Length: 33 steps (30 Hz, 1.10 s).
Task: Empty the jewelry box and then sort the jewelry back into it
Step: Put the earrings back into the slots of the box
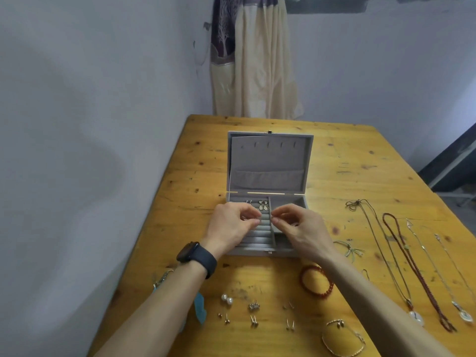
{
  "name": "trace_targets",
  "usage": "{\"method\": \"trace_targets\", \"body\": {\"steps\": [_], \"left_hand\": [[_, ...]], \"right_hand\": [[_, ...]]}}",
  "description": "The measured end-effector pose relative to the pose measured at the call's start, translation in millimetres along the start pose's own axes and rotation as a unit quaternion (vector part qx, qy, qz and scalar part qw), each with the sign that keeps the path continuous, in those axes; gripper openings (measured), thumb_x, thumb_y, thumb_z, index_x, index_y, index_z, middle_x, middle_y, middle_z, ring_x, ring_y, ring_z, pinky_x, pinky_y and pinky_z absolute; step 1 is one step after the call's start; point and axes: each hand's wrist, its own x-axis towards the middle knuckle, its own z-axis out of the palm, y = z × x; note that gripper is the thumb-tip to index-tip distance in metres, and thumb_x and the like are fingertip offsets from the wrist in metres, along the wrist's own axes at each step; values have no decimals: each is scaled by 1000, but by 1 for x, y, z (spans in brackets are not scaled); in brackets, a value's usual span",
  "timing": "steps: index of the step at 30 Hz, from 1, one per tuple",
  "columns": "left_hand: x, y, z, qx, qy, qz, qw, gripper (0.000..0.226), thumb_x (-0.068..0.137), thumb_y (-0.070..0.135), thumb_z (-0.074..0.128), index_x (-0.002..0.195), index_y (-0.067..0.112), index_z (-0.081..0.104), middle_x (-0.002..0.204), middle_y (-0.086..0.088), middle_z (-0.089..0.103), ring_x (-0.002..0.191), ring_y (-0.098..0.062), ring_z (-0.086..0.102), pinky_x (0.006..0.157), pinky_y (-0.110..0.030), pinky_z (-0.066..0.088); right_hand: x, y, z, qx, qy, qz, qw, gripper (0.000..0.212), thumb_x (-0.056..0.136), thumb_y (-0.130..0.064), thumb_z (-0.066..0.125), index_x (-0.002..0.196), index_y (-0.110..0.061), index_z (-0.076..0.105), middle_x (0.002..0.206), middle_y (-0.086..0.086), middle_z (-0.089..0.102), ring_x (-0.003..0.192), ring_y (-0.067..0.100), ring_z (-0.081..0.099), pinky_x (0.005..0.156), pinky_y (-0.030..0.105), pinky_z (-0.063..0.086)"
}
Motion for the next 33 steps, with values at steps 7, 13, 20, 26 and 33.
{"method": "trace_targets", "body": {"steps": [7,13,20,26,33], "left_hand": [[20,-1,5,46,-21,10,999,13,87,32,75,101,31,78,96,14,76,88,2,66,85,-28,57],[25,-4,7,61,-25,1,998,16,89,34,73,104,30,77,100,12,75,95,-2,67,88,-32,57],[27,-6,4,76,-52,-15,996,16,89,33,74,103,29,78,97,13,76,95,-2,67,89,-33,56],[29,4,11,122,-48,-10,991,17,88,34,74,104,31,78,100,10,77,97,-8,69,87,-35,57],[21,6,13,180,-5,-6,984,23,92,44,67,110,33,75,108,8,75,102,-14,67,84,-36,57]], "right_hand": [[24,2,5,-109,-32,-30,993,20,95,-26,66,113,-24,73,106,-7,72,92,6,63,85,22,51],[28,1,7,-125,-35,-29,991,18,94,-25,66,110,-24,75,103,-3,70,92,12,63,87,30,52],[28,2,7,-138,-48,-16,989,17,95,-27,65,108,-26,74,101,-4,68,90,10,60,84,24,48],[33,-4,6,-185,-66,-15,980,17,93,-26,64,106,-28,76,98,-1,67,92,18,62,81,28,46],[40,-18,7,-278,-89,-25,956,22,95,-26,58,109,-27,76,110,0,73,106,25,63,88,35,51]]}}
